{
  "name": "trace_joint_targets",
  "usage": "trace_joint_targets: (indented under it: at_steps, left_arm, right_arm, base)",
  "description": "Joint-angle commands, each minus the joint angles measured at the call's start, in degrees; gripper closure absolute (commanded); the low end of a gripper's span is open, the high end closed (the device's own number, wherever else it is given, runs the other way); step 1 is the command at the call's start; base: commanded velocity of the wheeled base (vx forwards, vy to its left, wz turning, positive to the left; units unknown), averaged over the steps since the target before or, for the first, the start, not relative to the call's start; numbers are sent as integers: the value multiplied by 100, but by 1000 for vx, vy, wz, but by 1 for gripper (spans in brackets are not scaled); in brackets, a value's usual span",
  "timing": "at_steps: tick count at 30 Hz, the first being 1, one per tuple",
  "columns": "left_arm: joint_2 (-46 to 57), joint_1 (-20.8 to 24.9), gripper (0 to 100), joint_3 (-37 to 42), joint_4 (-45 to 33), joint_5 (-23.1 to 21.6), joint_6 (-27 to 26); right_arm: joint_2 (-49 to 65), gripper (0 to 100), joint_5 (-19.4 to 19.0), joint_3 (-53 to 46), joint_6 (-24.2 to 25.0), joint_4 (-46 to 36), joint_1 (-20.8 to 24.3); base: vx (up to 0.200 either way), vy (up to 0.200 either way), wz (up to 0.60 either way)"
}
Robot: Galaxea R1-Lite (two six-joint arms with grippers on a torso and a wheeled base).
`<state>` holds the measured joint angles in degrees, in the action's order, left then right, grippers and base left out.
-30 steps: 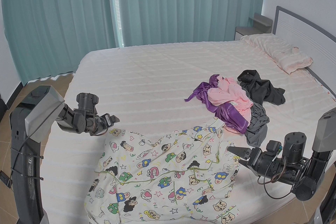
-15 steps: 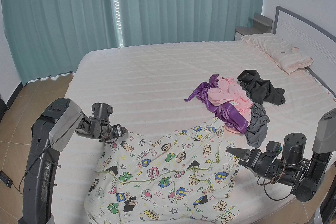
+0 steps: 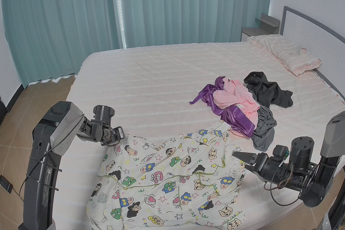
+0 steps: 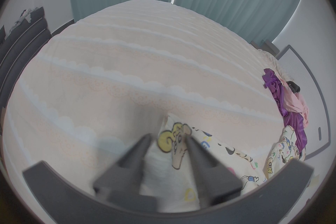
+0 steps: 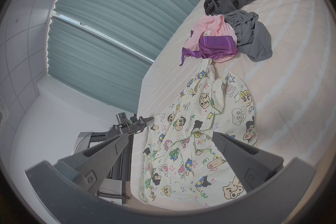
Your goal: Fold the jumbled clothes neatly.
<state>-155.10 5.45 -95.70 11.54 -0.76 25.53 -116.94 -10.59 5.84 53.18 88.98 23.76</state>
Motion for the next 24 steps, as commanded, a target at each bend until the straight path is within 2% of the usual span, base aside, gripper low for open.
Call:
trace_joint_targets:
  at_steps: [1, 6, 12, 17, 22, 24]
  left_arm:
    - [50, -44, 100, -28, 6, 5, 31]
    - [85, -132, 100, -63, 32, 67, 31]
    - [261, -360, 100, -72, 23, 93, 286]
    - [375, -624, 100, -81, 32, 199, 286]
    - [410, -844, 100, -98, 50, 374, 286]
    - [419, -958, 100, -116, 67, 427, 295]
  right_arm:
    - [-30, 0, -4, -4, 0, 41, 6]
    - [-30, 0, -4, 14, 0, 41, 6]
    - [-74, 0, -13, 128, -9, 41, -3]
    - [-232, 0, -22, 638, -141, -39, -91]
    - [-522, 0, -22, 1842, -194, -1040, -205]
    - [-707, 0, -4, 2563, -194, -1735, -284]
  base:
    - [0, 0, 0]
    - [0, 0, 0]
    - [0, 0, 0]
    - [0, 0, 0]
    - [0, 0, 0]
    - [0, 0, 0]
